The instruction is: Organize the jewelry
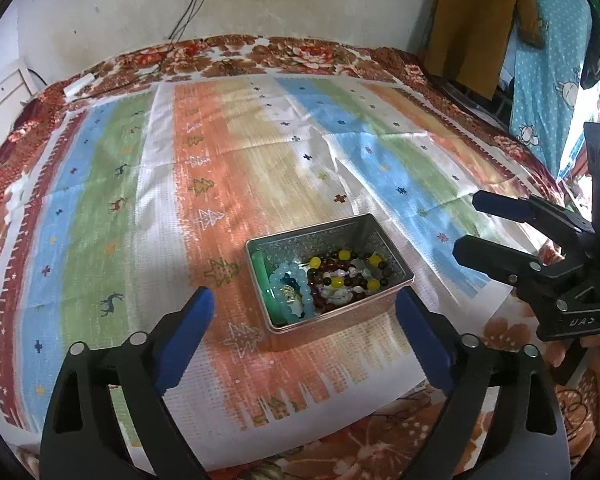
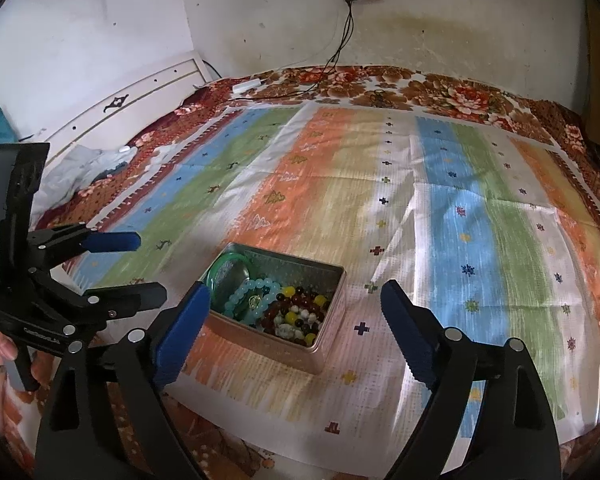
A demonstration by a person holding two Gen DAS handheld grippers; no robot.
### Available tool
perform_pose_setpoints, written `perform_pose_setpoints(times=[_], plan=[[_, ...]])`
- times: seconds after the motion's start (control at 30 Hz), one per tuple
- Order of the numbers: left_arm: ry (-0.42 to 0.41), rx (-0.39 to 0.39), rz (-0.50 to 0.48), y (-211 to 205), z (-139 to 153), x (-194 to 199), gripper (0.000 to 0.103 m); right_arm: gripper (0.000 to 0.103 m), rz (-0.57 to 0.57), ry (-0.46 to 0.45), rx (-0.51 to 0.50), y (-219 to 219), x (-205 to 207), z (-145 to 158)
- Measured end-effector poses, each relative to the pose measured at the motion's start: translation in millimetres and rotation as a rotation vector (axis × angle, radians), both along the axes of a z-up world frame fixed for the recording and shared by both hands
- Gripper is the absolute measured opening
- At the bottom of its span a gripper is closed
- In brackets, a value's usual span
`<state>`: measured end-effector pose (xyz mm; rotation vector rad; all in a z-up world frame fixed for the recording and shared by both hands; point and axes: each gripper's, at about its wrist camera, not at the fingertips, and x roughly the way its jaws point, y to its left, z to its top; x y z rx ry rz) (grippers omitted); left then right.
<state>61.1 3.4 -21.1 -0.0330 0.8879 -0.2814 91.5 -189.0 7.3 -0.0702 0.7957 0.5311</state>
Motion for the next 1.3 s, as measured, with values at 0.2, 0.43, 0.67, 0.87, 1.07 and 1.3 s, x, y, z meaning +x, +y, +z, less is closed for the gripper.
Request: perform_pose_setpoints(times=[0.2, 0.43, 0.67, 0.87, 1.07, 1.3], plan=[[-0.044, 0.037, 0.016, -4, 0, -10, 0.097, 0.092, -0.005, -0.007, -0.003, -2, -5, -1], [-0.1, 0.102, 0.025, -8, 0, -20, 0.097, 0.092, -0.013, -0.036, 0.007, -8, -20, 1], [-0.125, 0.141, 0.034, -15, -3, -32, 0.097, 0.092, -0.016, -0.026, 0.029, -13, -21, -1], [-0.144, 0.142, 0.055, -13, 0, -36, 0.097, 0.092, -0.031, -0.022, 0.016, -15, -21, -4], [-0.149, 0.151, 0.043, -17, -1, -39, 0.097, 0.092, -0.041, -0.004, 0.029, -20, -23, -8], [-0.146, 0.121, 0.043, -16, -2, -41, 0.097, 0.092, -0.036, 0.001, 0.015, -21, -25, -13]])
